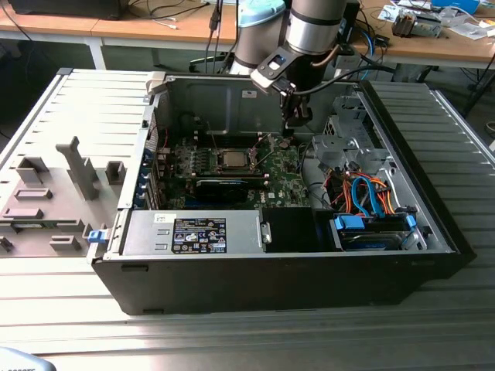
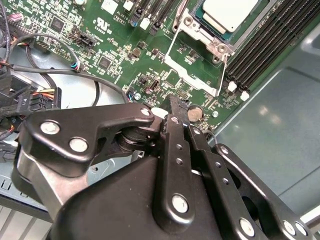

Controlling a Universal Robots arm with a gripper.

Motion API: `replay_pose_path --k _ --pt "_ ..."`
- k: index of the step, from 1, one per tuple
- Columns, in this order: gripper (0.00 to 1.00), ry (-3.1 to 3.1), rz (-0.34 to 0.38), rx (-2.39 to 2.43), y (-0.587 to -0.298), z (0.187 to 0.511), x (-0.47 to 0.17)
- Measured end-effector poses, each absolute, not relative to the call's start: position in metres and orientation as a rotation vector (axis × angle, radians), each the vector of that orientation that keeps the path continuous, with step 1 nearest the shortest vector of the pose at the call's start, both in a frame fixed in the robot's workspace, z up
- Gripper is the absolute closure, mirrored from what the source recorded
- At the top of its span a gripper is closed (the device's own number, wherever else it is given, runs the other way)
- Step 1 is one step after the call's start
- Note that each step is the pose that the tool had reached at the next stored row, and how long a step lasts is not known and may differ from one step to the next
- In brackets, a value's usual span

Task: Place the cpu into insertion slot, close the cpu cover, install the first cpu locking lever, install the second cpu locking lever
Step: 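Close the cpu cover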

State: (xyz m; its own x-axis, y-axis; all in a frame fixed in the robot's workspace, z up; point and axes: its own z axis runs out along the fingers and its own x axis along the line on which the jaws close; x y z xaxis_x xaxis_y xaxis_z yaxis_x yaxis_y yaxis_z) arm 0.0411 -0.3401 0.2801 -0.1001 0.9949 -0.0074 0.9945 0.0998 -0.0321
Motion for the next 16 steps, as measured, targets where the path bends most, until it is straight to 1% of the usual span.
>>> replay_pose_path --k 16 --pt "0.89 -2.318 0.045 -2.097 -0.3402 0.2758 0.0411"
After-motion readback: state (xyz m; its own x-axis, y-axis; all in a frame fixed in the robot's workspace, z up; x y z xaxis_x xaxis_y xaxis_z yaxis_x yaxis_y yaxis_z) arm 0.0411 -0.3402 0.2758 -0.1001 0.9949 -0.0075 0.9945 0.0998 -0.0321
